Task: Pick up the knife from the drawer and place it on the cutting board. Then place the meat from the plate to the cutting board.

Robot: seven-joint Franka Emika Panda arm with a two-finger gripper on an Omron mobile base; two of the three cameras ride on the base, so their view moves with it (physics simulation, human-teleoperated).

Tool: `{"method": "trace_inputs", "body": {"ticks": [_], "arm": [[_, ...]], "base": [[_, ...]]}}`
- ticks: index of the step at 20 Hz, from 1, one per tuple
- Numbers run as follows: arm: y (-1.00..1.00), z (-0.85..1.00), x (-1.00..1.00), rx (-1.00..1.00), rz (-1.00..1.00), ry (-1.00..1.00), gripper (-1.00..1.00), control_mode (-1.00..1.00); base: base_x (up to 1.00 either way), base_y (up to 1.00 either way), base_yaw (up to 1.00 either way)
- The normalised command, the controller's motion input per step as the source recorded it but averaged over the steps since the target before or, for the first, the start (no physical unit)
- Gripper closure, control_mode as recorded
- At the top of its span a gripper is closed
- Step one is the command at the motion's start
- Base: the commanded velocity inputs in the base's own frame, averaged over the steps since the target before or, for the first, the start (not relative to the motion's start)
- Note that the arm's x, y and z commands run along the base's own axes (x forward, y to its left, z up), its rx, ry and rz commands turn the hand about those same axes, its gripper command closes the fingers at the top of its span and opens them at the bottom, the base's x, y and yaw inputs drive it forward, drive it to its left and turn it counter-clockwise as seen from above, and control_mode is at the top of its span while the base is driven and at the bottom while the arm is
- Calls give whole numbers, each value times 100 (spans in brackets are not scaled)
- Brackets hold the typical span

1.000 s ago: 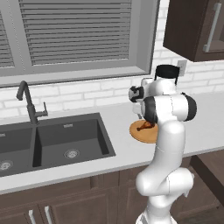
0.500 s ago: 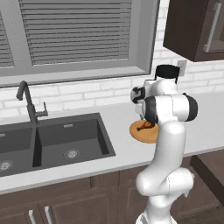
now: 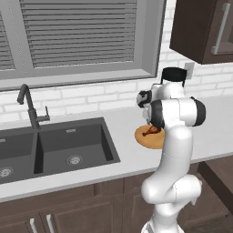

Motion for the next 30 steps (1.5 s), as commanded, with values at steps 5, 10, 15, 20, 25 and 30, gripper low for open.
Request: {"method": "trace_inputs", "body": {"ticks": [5, 10, 15, 20, 25, 30], "arm": [[0, -37, 0, 0, -12, 0, -100, -100], [0, -38, 0, 0, -9, -2, -100, -100], [0, -4, 0, 0, -4, -1, 100, -100], [0, 0, 0, 0, 0, 0, 100, -100], [0, 0, 0, 0, 0, 0, 100, -100], [0, 1, -18, 0, 6, -5, 100, -100]], "base": [[0, 0, 0], [0, 0, 0], [0, 0, 0], [0, 0, 0], [0, 0, 0], [0, 0, 0]]}}
